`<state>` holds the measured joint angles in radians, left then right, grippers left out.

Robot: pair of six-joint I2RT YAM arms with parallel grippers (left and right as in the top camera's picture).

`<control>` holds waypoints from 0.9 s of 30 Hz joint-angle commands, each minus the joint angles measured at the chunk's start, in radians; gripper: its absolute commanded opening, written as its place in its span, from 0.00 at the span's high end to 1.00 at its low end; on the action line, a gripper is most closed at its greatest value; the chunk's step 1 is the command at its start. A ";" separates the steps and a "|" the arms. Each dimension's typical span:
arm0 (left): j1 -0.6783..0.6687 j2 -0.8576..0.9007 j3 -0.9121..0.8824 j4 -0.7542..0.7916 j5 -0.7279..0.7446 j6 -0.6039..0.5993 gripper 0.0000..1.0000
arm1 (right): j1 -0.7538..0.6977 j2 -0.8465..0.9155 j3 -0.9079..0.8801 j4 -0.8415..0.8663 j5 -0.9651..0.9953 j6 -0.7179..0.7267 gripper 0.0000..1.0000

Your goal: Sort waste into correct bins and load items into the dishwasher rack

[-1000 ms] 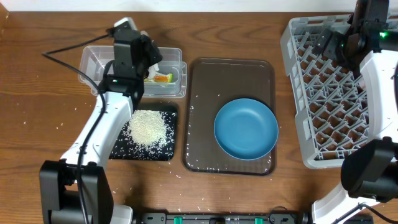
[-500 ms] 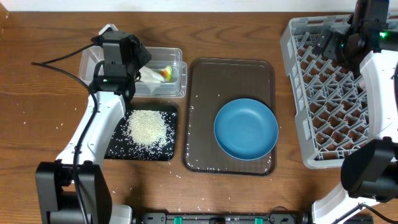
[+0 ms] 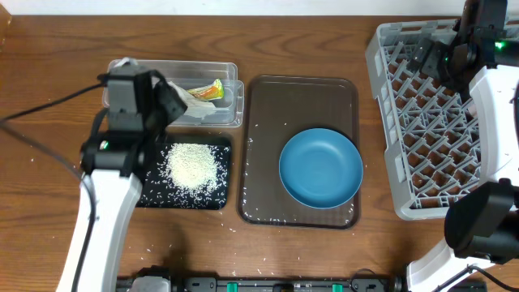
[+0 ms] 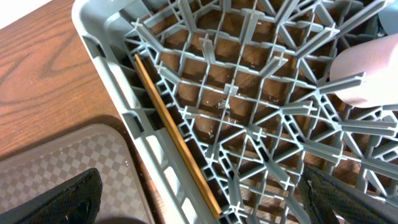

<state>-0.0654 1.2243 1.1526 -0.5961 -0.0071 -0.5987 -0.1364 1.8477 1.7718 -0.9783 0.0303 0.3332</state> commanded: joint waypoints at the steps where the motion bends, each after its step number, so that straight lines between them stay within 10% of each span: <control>1: 0.003 -0.093 0.007 -0.054 -0.005 0.077 0.43 | -0.001 -0.013 0.003 -0.002 0.003 0.011 0.01; 25: 0.003 -0.652 -0.115 -0.516 0.022 0.100 0.42 | -0.001 -0.013 0.003 -0.002 0.003 0.011 0.01; 27: 0.003 -0.652 -0.115 -0.557 0.022 0.100 0.29 | -0.001 -0.013 0.003 -0.002 0.003 0.011 0.01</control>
<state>-0.0654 0.5728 1.0401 -1.1271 0.0044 -0.5091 -0.1364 1.8477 1.7718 -0.9791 0.0299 0.3332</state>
